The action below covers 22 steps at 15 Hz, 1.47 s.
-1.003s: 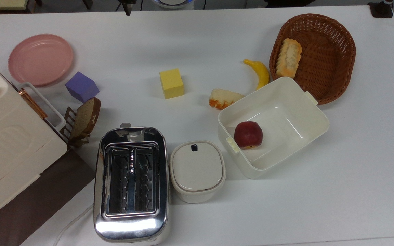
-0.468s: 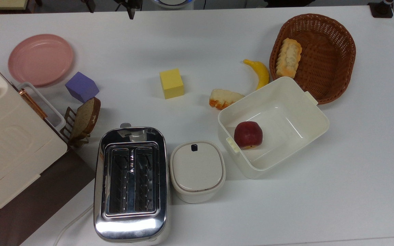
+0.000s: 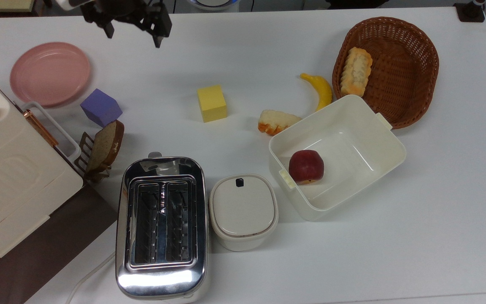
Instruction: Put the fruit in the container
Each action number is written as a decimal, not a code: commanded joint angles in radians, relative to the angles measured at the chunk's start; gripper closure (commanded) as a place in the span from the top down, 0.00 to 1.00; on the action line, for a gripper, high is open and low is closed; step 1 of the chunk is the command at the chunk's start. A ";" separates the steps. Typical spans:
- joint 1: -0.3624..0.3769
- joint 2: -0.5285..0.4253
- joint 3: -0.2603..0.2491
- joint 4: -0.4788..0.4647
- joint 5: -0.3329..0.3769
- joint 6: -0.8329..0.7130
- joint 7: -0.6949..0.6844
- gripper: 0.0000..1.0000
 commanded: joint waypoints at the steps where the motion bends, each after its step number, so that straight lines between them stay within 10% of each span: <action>1: -0.018 -0.006 -0.005 -0.020 -0.003 0.021 -0.096 1.00; 8: 0.138 0.062 0.000 -0.069 0.048 0.030 -0.096 1.00; 22: 0.100 0.066 -0.005 -0.071 0.058 0.062 -0.101 1.00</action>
